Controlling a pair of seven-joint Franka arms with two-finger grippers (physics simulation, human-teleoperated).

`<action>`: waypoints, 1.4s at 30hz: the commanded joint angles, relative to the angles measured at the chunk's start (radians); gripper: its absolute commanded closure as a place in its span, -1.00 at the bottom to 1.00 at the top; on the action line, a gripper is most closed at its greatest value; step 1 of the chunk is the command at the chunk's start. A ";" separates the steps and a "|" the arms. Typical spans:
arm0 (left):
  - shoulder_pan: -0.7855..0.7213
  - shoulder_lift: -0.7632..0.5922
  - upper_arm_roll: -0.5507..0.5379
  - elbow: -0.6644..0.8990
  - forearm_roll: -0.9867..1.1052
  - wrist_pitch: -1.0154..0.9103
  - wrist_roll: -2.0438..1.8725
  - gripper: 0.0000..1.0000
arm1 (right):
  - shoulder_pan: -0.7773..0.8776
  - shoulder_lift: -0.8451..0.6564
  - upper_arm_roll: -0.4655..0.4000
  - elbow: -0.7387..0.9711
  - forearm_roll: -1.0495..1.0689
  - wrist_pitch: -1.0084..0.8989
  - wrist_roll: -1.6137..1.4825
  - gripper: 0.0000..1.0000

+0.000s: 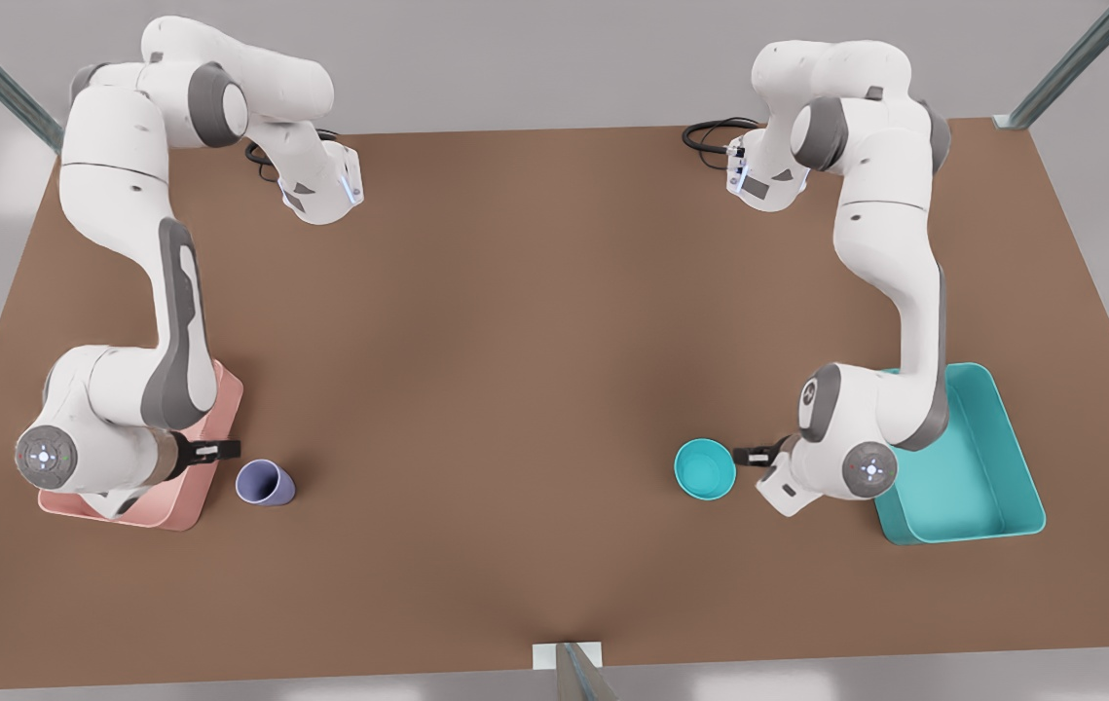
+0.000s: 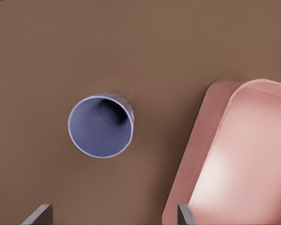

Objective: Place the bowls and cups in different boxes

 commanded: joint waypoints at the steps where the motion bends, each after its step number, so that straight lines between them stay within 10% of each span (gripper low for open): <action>1: 0.004 0.009 -0.001 -0.002 -0.008 0.197 -0.029 -1.00 | -0.011 0.043 0.000 0.004 0.033 0.239 -0.037 -1.00; 14: 0.007 0.101 -0.059 -0.040 -0.009 0.203 -0.032 -1.00 | 0.004 0.072 0.002 -0.081 0.027 0.285 -0.046 -1.00; 19: 0.007 0.112 -0.068 -0.040 -0.023 0.202 -0.032 -0.08 | 0.001 0.073 0.002 -0.115 0.006 0.306 -0.048 -1.00; 25: 0.007 0.108 -0.073 -0.040 -0.029 0.188 -0.029 0.57 | 0.006 0.095 0.002 -0.121 0.006 0.320 -0.046 -1.00; 29: 0.009 0.059 -0.070 -0.028 -0.021 0.070 -0.031 0.57 | 0.012 0.112 0.002 -0.121 0.000 0.320 -0.048 -0.99; 38: 0.236 -0.183 0.112 -0.031 0.034 -0.116 0.098 0.57 | 0.018 0.121 0.003 -0.112 -0.013 0.305 -0.049 0.57; 42: 0.262 -0.178 0.226 -0.040 0.018 -0.081 0.317 0.57 | 0.013 0.099 0.007 -0.105 -0.010 0.283 -0.100 0.57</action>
